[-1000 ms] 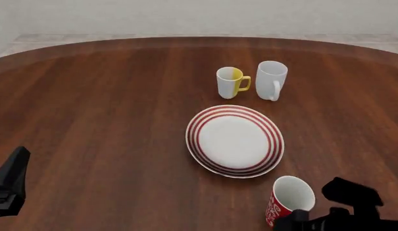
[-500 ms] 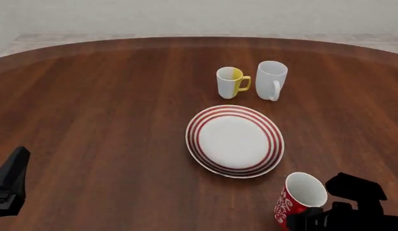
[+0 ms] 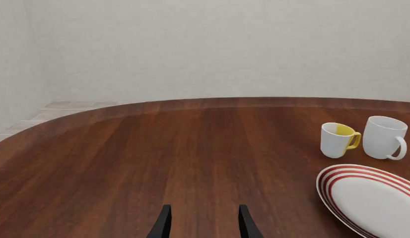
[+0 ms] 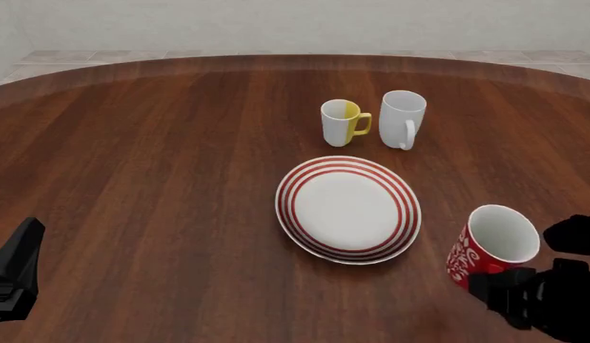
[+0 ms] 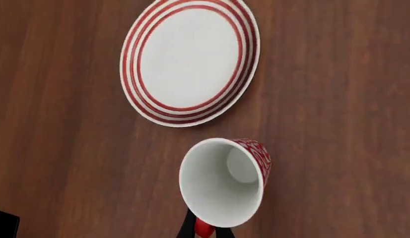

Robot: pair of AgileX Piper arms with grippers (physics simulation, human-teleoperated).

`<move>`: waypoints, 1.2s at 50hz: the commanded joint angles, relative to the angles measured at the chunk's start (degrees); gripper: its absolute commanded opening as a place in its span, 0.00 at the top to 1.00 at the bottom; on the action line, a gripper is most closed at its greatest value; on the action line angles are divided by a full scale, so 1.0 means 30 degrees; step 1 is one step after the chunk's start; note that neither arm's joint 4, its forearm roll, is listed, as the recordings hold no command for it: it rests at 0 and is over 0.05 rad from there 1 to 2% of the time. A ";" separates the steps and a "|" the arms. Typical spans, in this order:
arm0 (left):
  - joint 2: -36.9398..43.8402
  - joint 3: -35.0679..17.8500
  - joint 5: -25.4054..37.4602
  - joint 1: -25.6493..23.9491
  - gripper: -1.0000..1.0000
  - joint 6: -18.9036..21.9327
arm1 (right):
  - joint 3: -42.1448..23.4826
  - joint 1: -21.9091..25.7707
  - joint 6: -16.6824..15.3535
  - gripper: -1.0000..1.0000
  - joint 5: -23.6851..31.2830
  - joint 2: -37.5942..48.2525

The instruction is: Pick up the red mug and put it on the plate

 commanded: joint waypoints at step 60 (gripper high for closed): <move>0.0001 0.0000 0.0000 0.0002 0.00 -0.0005 | -1.1182 0.1937 -0.4884 1.00 -0.6231 1.4949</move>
